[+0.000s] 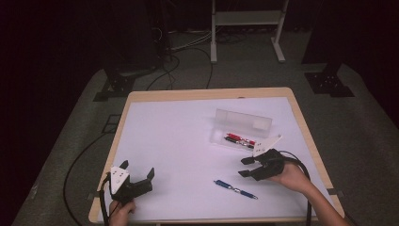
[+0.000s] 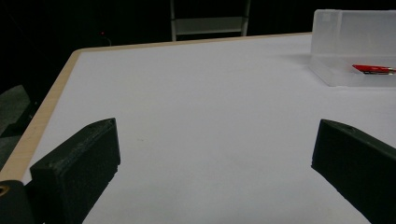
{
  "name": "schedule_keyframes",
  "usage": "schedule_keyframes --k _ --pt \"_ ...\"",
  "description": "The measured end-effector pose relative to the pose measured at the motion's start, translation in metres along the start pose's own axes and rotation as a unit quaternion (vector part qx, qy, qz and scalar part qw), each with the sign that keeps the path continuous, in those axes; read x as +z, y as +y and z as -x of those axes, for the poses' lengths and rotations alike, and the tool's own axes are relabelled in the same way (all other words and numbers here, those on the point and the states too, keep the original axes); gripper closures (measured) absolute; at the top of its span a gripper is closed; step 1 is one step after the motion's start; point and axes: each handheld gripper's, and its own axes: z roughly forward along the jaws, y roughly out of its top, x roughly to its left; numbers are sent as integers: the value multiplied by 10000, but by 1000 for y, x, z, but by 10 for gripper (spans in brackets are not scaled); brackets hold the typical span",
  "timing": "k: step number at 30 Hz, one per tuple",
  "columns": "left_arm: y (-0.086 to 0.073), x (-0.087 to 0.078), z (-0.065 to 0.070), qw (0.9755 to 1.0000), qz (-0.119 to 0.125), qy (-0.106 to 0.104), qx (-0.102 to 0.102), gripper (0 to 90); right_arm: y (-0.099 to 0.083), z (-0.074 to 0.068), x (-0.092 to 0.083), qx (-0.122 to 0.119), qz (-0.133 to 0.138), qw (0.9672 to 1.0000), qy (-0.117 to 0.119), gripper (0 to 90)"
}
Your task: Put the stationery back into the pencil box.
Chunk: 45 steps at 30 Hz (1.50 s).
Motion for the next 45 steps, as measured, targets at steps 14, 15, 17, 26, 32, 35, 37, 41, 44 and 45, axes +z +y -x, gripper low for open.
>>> schedule_keyframes --k 14,15,17,26,32,35,37,41,44,45 --pt "0 0 0 10000 0 4 0 4 -9 -32 21 -54 -181 9997 176 539" --pt "0 0 0 10000 -1 1 1 4 -10 -34 23 -98 -179 9997 165 552" --pt "0 0 0 10000 -2 1 0 4 -11 -37 27 -97 -247 9994 209 564" --pt "0 0 0 10000 -7 -12 -7 4 -12 -44 37 -277 -540 9980 150 658" --pt "0 0 0 10000 -4 -4 -3 4 -13 -46 43 -296 -678 9972 147 700" --pt "0 0 0 10000 5 -5 4 4 -14 -47 45 -305 -717 9969 114 722" --pt "0 0 0 10000 -2 -3 -3 4 -14 -47 44 -264 -725 9969 123 737" --pt "0 0 0 10000 3 -2 -5 4 -14 -45 45 -259 -701 9971 120 761" --pt "0 0 0 10000 2 -3 1 4 -14 -44 45 -272 -711 9970 128 763" --pt "0 0 0 10000 3 -4 1 4 -14 -45 45 -266 -709 9971 123 768"
